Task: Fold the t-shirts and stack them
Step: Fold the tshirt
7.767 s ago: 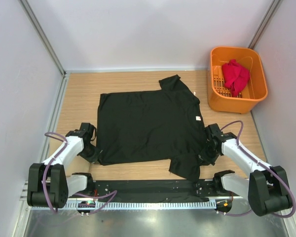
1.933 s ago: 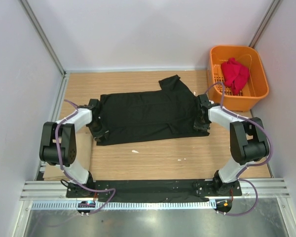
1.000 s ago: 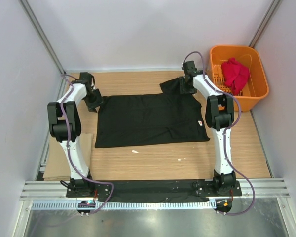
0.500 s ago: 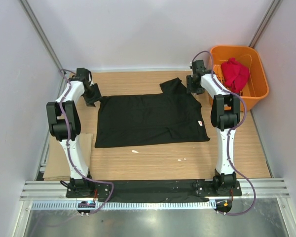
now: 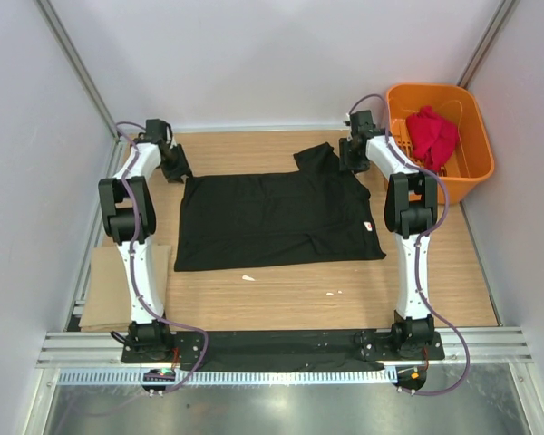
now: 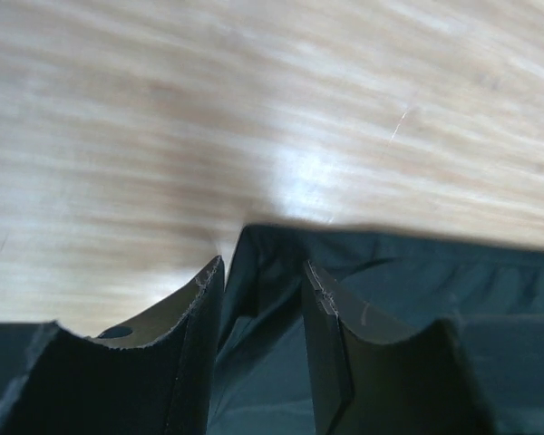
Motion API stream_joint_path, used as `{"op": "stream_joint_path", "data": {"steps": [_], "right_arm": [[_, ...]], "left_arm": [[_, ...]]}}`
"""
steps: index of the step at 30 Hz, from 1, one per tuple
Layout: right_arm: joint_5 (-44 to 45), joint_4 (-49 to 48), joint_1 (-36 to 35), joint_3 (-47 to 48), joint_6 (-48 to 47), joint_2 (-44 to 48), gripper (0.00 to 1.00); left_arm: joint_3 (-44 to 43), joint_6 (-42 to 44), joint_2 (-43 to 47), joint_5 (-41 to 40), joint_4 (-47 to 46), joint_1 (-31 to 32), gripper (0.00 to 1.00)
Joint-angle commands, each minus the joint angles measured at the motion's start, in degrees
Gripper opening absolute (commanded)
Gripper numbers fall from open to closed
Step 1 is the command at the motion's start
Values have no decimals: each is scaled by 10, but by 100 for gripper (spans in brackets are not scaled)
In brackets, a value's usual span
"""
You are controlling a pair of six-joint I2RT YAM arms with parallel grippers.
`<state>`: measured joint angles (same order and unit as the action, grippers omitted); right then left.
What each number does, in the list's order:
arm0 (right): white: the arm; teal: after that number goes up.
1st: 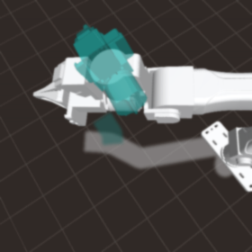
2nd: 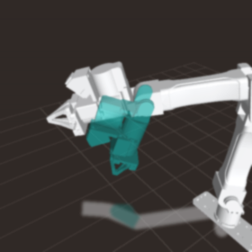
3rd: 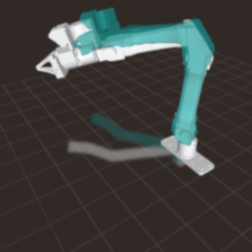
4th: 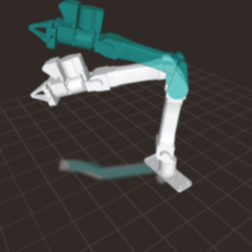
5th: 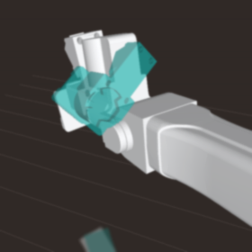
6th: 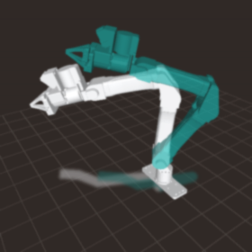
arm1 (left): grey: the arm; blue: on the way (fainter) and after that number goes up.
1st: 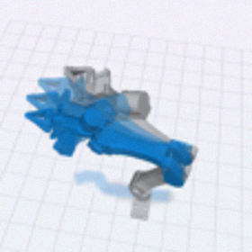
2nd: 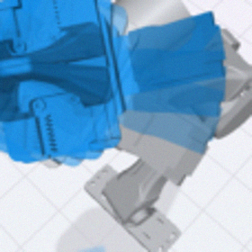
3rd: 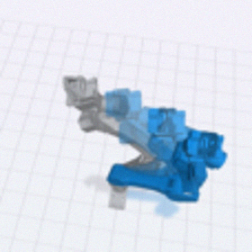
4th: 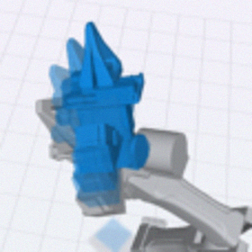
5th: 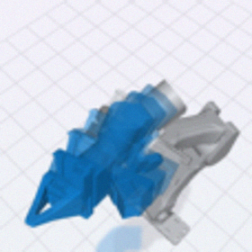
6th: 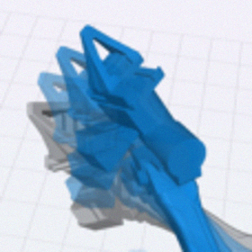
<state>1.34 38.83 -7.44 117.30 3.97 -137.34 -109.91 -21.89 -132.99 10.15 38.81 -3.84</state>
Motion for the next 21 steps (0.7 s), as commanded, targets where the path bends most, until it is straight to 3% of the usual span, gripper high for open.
{"op": "stream_joint_path", "data": {"steps": [1, 9, 14, 21], "right_arm": [[-6, -2, 1, 32, -3, -8, 48], [-5, 5, 1, 40, -4, -13, 50], [-6, 7, 1, 40, 3, -16, 50], [-26, 11, 2, 35, -1, -15, 50]], "left_arm": [[-43, -9, -12, 21, -21, -3, 41], [-44, -17, -20, 41, -15, -3, 38], [-13, -12, 8, 44, -22, 1, 49], [-19, -13, -8, 40, -12, 3, 47]]}}
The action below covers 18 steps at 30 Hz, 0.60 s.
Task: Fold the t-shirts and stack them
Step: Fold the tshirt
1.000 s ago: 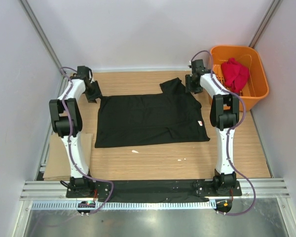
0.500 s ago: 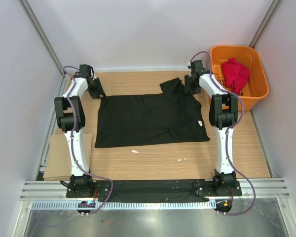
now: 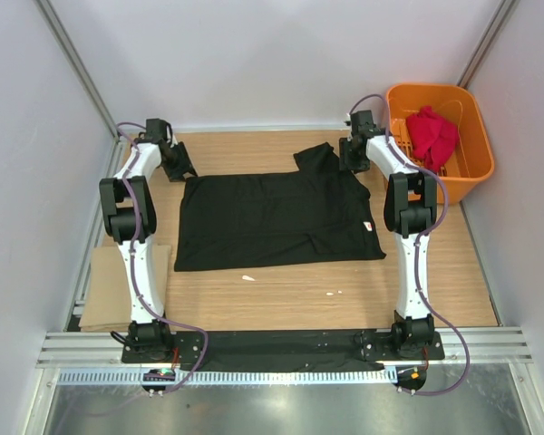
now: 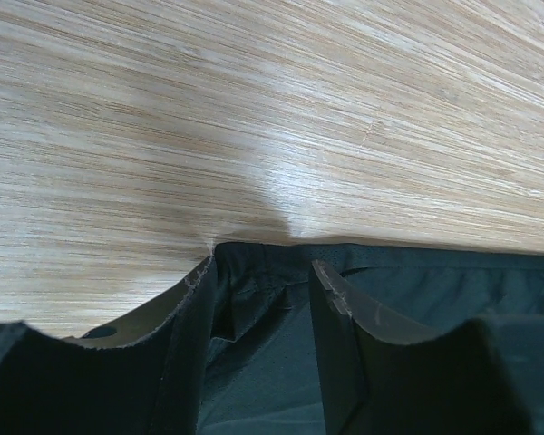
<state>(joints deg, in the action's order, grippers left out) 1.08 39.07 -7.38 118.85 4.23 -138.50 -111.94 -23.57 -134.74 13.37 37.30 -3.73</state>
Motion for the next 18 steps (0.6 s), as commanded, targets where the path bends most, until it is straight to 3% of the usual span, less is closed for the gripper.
{"op": "stream_joint_path", "data": {"steps": [1, 16, 18], "right_arm": [[-25, 8, 1, 18, -5, -4, 50], [-56, 20, 2, 53, -5, -35, 50], [-64, 23, 3, 64, -5, -41, 46]], "left_arm": [[0, 4, 10, 8, 4, 2, 46], [-56, 8, -33, 10, 23, 2, 18], [-60, 8, -34, 12, 25, 2, 16]]}}
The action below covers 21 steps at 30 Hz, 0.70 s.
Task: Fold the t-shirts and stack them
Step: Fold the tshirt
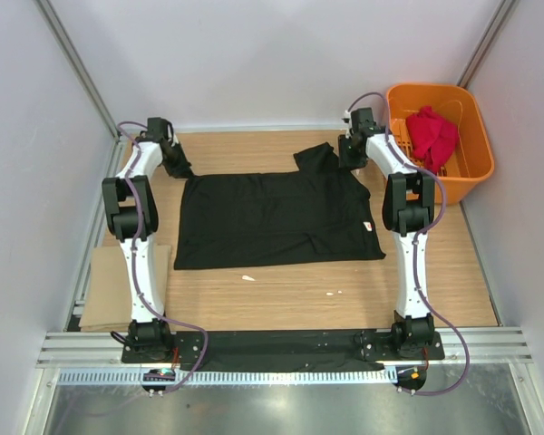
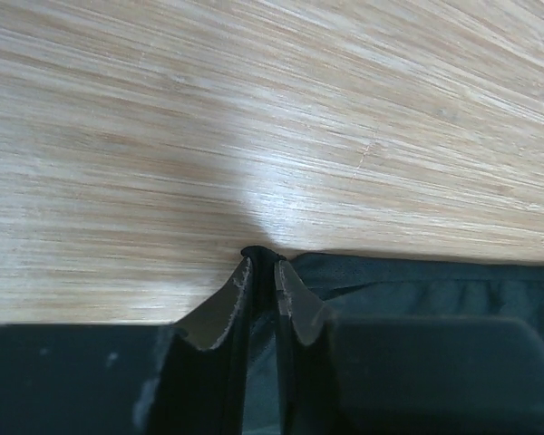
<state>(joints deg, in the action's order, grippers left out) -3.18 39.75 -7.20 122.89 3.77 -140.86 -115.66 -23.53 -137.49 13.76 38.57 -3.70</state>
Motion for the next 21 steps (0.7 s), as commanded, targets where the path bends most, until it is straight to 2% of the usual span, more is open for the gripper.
{"op": "stream_joint_path", "data": {"steps": [1, 4, 5, 10, 21], "right_arm": [[-27, 16, 2, 25, -1, -21, 37], [-40, 12, 3, 28, 2, -21, 26], [-39, 11, 3, 28, 4, -21, 17], [-25, 13, 7, 42, 9, -7, 1], [-37, 24, 13, 24, 26, 71, 1]], "left_arm": [[-27, 9, -9, 7, 14, 2, 14], [-37, 9, -9, 2, 20, 2, 0], [-38, 9, -8, 1, 22, 2, 0], [-49, 5, -5, -7, 29, 1, 0], [-49, 16, 53, -43, 53, 1, 0]]}}
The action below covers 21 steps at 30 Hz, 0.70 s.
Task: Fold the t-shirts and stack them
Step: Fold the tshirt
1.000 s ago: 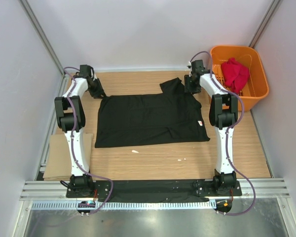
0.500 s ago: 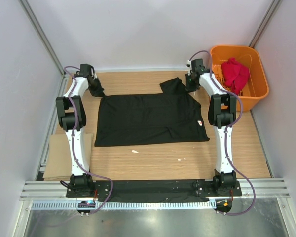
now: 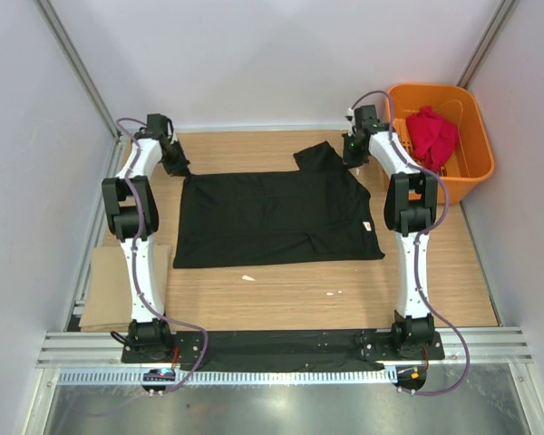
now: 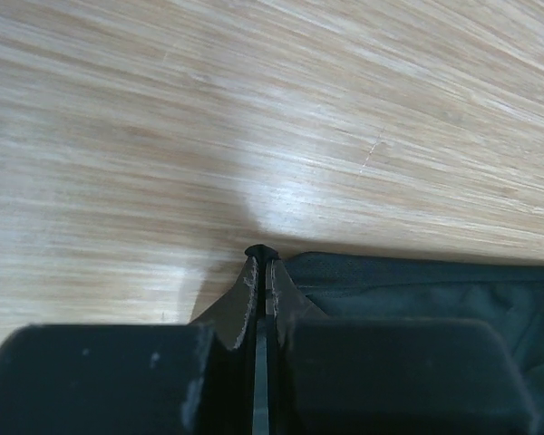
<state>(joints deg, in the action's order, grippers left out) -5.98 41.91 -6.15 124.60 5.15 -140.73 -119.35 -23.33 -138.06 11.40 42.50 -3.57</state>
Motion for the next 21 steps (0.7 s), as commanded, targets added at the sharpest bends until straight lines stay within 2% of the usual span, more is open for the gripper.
{"op": "stream_joint_path", "data": {"steps": [1, 13, 21], "right_arm": [[-7, 11, 4, 6, 14, 72, 1], [-13, 49, 3, -55, 41, 147, 1], [-1, 64, 4, -174, 52, 227, 1]], "left_arm": [[-5, 14, 63, -22, 16, 0, 0], [71, 16, 140, -40, 35, 0, 0], [159, -1, 195, -60, 64, 0, 0]]}}
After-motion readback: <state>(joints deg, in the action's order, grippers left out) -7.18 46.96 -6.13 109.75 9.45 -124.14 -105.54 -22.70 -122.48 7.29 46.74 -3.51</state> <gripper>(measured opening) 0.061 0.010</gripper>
